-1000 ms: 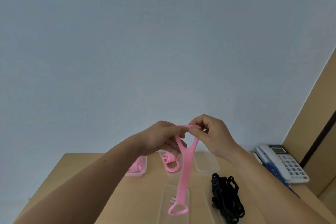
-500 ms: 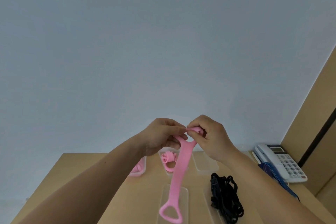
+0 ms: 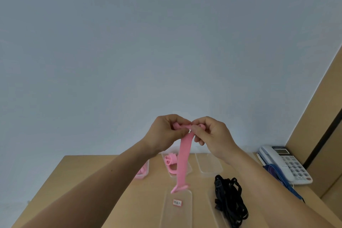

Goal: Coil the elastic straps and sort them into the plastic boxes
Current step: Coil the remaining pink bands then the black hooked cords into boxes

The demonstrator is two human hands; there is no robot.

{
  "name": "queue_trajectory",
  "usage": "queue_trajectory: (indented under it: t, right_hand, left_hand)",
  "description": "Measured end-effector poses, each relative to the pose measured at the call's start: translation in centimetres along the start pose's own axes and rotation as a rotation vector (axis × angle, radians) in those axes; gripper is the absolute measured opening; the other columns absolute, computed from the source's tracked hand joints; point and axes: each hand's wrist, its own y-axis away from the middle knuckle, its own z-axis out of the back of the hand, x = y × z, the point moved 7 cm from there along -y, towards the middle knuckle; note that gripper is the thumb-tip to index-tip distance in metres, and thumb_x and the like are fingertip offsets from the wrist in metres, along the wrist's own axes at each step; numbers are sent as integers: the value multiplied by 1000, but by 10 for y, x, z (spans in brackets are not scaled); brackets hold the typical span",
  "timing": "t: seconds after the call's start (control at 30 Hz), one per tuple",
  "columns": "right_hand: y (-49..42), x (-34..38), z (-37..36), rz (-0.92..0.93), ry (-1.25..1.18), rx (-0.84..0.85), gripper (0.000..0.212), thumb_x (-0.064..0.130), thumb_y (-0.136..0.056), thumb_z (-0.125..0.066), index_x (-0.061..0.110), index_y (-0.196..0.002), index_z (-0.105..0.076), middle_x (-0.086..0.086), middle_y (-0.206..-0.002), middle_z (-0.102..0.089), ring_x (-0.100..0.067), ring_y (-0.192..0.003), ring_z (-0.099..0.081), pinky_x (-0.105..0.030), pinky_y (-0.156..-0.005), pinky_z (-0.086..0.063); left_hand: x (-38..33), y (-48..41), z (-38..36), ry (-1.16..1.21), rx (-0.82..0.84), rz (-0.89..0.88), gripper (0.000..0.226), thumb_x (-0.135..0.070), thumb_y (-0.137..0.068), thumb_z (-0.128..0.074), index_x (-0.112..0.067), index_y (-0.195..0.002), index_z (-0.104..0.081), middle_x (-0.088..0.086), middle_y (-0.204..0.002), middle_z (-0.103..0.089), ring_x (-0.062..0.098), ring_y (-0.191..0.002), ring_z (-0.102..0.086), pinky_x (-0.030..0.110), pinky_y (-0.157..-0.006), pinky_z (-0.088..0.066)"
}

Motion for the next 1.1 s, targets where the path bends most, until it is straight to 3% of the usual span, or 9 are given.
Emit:
queue_trajectory:
  t: [0.1,0.27,0.43,0.53,0.7,0.83,0.97,1.1]
  right_hand:
    - [0,1,4,26,26,-49,7,17,-88,-72,23,-88,-69,12,-70,-67,-8,-59,-63,-19,-57,-49]
    - [1,2,6,69,94,-63,16,15,-88,-72,31,-88,-68,15,-79,-68,-8,-68,-66,-21,-66,-54]
    - [4,6,2,152,152,-73,23,11,-88,-70,33,-88,-66,19,-80,-65,-3,-69,-59,-15,-67,-51]
    - [6,11,2,222,186,-79,23,6,-87,-70,28,-89,-66,20,-82,-65,-3,-75,-61,-14,-70,-50]
    - [9,16,-2,318,212,-66,19,2,-86,-69,19,-90,-65,22,-81,-60,-9,-76,-58,-20,-71,-51]
    - [9,15,-3,354,226,-53,22,-1,-86,-69,20,-92,-66,15,-88,-62,-14,-80,-59,-21,-75,-50]
    - [10,15,-6,393,267,-29,24,-4,-84,-70,19,-88,-66,12,-93,-64,-13,-85,-62,-16,-78,-48]
    - [7,7,-5,263,142,-23,23,-3,-82,-70,19,-86,-66,10,-90,-66,-15,-86,-63,-28,-80,-53]
  left_hand:
    - [8,0,-6,26,59,117,30,-18,-88,-73,-18,-117,-61,6,-91,-74,15,-76,-68,28,-76,-57]
    - [16,3,-12,51,185,245,33,-24,-93,-67,7,-104,-62,14,-92,-76,31,-85,-72,36,-77,-59]
    - [15,7,-15,259,247,332,16,-13,-90,-65,0,-98,-59,23,-94,-72,32,-81,-64,34,-70,-57]
    - [16,6,-18,328,252,356,21,-21,-88,-61,-1,-94,-63,22,-94,-70,33,-85,-63,35,-73,-55]
    - [23,6,-14,381,172,369,21,-16,-89,-62,1,-101,-61,20,-92,-70,34,-89,-63,47,-88,-51]
    - [27,8,-16,443,162,468,24,-21,-90,-61,-1,-101,-66,19,-96,-67,34,-91,-60,44,-90,-51]
    - [29,6,-11,427,119,458,4,-7,-90,-65,-3,-92,-65,8,-66,-59,29,-79,-60,36,-75,-54]
    - [28,5,-10,423,110,401,8,-4,-85,-74,-2,-90,-68,6,-62,-54,24,-70,-67,36,-77,-59]
